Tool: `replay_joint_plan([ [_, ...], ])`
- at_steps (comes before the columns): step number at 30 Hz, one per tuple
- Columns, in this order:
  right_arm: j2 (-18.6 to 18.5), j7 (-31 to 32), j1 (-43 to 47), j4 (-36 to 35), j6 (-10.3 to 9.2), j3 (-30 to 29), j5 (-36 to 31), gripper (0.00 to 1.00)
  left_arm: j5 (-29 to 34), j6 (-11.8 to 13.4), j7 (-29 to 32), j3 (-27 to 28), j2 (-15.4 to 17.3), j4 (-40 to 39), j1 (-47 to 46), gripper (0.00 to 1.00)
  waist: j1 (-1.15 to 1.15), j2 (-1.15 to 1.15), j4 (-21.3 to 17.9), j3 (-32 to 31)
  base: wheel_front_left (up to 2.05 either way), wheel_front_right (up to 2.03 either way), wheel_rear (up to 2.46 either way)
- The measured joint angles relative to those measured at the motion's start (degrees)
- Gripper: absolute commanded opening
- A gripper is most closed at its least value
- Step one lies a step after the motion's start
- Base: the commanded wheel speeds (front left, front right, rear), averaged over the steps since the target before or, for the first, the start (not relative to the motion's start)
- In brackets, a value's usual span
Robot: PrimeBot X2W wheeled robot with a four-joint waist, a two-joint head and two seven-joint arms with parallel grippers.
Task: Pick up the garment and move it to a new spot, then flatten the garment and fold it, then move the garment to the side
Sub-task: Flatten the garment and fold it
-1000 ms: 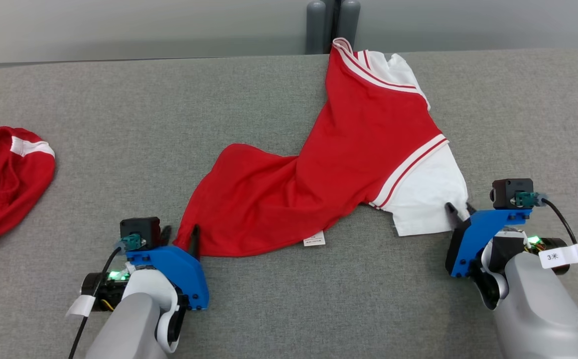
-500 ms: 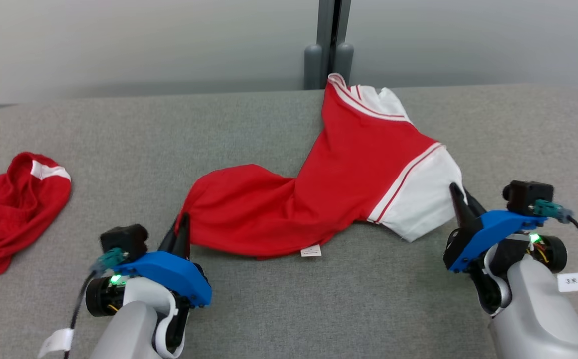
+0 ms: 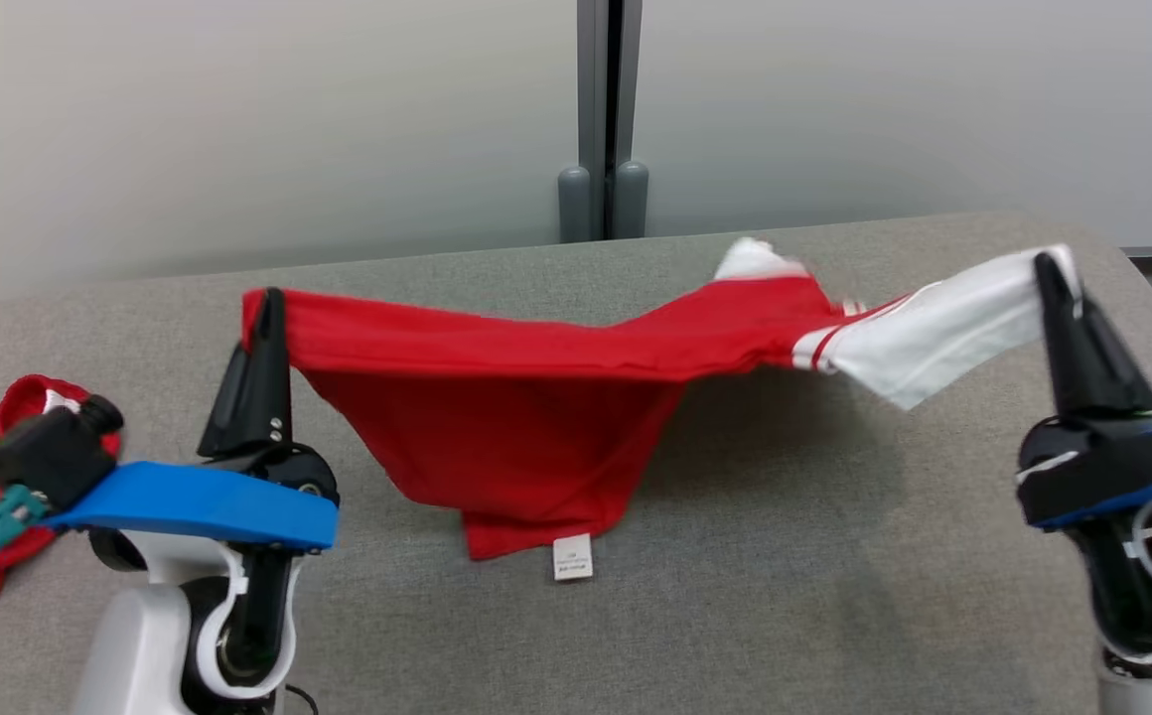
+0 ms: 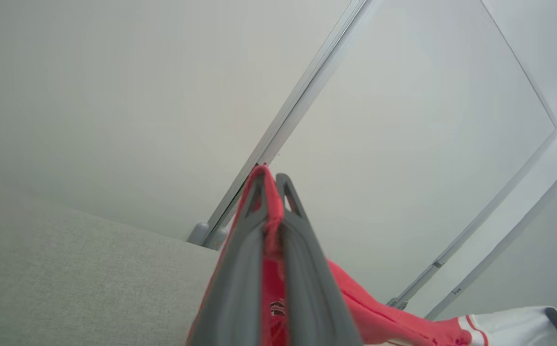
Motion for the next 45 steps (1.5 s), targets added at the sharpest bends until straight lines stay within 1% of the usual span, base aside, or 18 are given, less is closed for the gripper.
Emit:
replay_joint_plan([
  [4, 0.08, 2.93, 0.89, -10.58, 0.00, -1.09, -0.18, 0.00, -1.79, 0.92, 3.38, 0.38, 0.89, -8.64, 0.58, 0.00, 0.00, 0.00, -0.20, -0.02, 0.00, 0.00, 0.00],
  [8, -0.96, 5.57, 0.57, -18.14, 0.00, -2.22, -1.26, 0.00, -3.27, 2.20, 7.02, 0.60, 2.09, -16.25, 0.44, 0.00, 0.00, 0.00, -0.25, 0.65, 0.00, 0.00, 0.00],
  [12, -2.78, 7.58, -3.08, -22.39, 0.00, -3.27, -1.85, 0.00, -5.37, 3.34, 11.38, 0.35, 3.11, -21.97, -0.36, 0.00, 0.01, 0.00, -0.46, 2.18, 0.00, 0.00, 0.00],
  [15, -4.56, 9.35, -6.74, -22.46, 0.00, -3.07, -2.02, 0.00, -5.84, 3.99, 14.58, -0.13, 4.37, -23.91, -2.20, 0.00, 0.01, 0.00, -0.75, 4.07, 0.00, 0.00, 0.00],
  [18, -7.02, 10.96, -11.81, -18.16, 0.00, -1.65, -1.29, 0.00, -6.77, 4.53, 16.71, -0.46, 4.74, -22.84, -5.26, 0.00, 0.01, 0.00, -1.39, 6.95, 0.00, 0.00, 0.00],
  [22, -10.40, 10.47, -20.41, -8.14, 0.00, 1.66, -0.43, 0.00, -6.49, 4.66, 17.98, 0.29, 5.91, -17.44, -12.93, 0.00, 0.02, 0.00, -2.67, 12.45, 0.00, 0.00, 0.00],
  [24, -11.34, 8.54, -26.07, -2.34, 0.00, 3.91, 0.14, 0.00, -4.66, 4.45, 17.73, 0.91, 7.42, -13.97, -18.06, 0.00, 0.03, 0.01, -3.34, 15.47, 0.00, 0.00, 0.00],
  [26, -10.68, 5.38, -32.33, 3.81, 0.00, 5.71, 2.45, 0.00, -2.99, 4.11, 17.25, 1.51, 8.88, -10.04, -22.93, 0.00, 0.03, 0.01, -4.03, 18.48, 0.00, 0.00, 0.00],
  [28, -10.82, 1.83, -38.36, 9.18, 0.01, 8.43, 3.47, 0.00, -1.79, 3.66, 16.48, 1.91, 9.64, -5.94, -27.86, 0.00, 0.05, 0.02, -4.45, 21.07, 0.00, 0.00, 0.00],
  [32, -11.73, -6.26, -48.83, 18.25, 0.00, 12.46, 3.94, 0.00, 2.44, 2.09, 12.55, 2.04, 11.66, 2.46, -37.33, 0.00, 0.04, 0.02, -4.08, 24.22, 0.00, 0.00, 0.00],
  [34, -12.35, -10.94, -53.63, 21.19, 0.00, 13.63, 3.88, 0.00, 3.92, 1.66, 9.31, 2.36, 11.74, 6.26, -42.23, 0.00, 0.02, 0.02, -3.60, 25.07, 0.00, 0.00, 0.00],
  [38, -13.44, -20.68, -60.91, 25.82, 0.00, 14.68, 3.80, 0.00, 6.38, -0.26, 2.59, 2.46, 11.60, 12.40, -50.10, 0.00, 0.03, 0.02, -2.61, 25.28, 0.00, 0.00, 0.00],
  [41, -14.73, -23.38, -63.61, 28.50, 0.01, 16.40, 3.43, 0.00, 6.93, -1.92, -1.59, 2.24, 11.18, 15.75, -53.68, 0.00, 0.00, 0.00, -2.08, 24.64, 0.00, 0.00, 0.00],
  [45, -16.37, -24.39, -63.04, 31.84, 0.01, 19.35, 3.27, 0.00, 7.16, -3.24, -4.74, 1.24, 10.54, 19.48, -54.17, 0.00, 0.00, -0.02, -1.70, 24.95, 0.00, 0.00, 0.00],
])
